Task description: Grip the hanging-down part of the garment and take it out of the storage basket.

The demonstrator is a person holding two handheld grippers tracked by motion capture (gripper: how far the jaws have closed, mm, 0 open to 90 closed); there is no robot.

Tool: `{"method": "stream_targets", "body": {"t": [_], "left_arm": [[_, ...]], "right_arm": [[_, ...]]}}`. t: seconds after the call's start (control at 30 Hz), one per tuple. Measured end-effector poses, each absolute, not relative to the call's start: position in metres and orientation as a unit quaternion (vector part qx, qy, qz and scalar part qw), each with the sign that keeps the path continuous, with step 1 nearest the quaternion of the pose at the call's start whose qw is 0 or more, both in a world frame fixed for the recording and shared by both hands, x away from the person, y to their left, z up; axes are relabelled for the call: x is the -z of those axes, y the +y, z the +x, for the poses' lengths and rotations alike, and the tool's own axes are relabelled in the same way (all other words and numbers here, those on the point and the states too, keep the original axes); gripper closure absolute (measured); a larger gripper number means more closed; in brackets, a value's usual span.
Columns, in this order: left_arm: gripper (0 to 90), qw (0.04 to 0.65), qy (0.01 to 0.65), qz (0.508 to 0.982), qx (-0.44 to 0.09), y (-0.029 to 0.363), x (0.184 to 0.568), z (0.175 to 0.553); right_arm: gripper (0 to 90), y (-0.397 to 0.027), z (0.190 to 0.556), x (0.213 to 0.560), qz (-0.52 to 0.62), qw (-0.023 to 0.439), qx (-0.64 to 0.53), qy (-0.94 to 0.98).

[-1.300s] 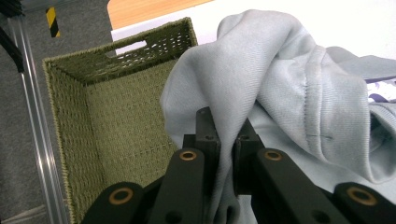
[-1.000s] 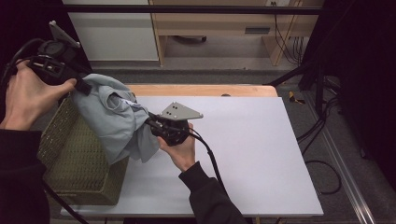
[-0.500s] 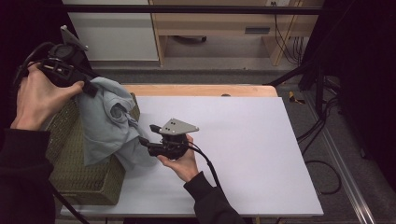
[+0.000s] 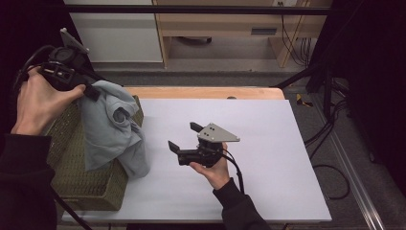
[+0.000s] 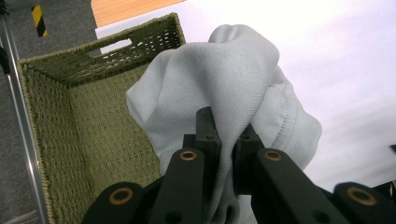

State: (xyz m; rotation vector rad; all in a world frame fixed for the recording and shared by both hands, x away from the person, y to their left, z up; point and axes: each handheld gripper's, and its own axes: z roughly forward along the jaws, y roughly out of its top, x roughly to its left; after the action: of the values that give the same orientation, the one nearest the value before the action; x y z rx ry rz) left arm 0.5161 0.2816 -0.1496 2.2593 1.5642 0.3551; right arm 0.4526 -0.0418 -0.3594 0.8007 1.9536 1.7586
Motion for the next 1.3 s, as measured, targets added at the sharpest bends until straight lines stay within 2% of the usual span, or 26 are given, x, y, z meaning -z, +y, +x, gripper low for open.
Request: {"method": "stream_targets", "body": {"t": [0.5,1.3], "left_arm": [[84.1,0.187,0.554,0.802,-0.123,0.285,0.151,0.516],[84.1,0.187,0.553,0.803,-0.121,0.286,0.154,0.518]], "right_arm": [[3.6,-0.113,0.432,0.377,0.321,0.230,-0.615,0.683],[0.3,-0.184,0.398,0.401,0.382,0.269,-0.590,0.659]]}}
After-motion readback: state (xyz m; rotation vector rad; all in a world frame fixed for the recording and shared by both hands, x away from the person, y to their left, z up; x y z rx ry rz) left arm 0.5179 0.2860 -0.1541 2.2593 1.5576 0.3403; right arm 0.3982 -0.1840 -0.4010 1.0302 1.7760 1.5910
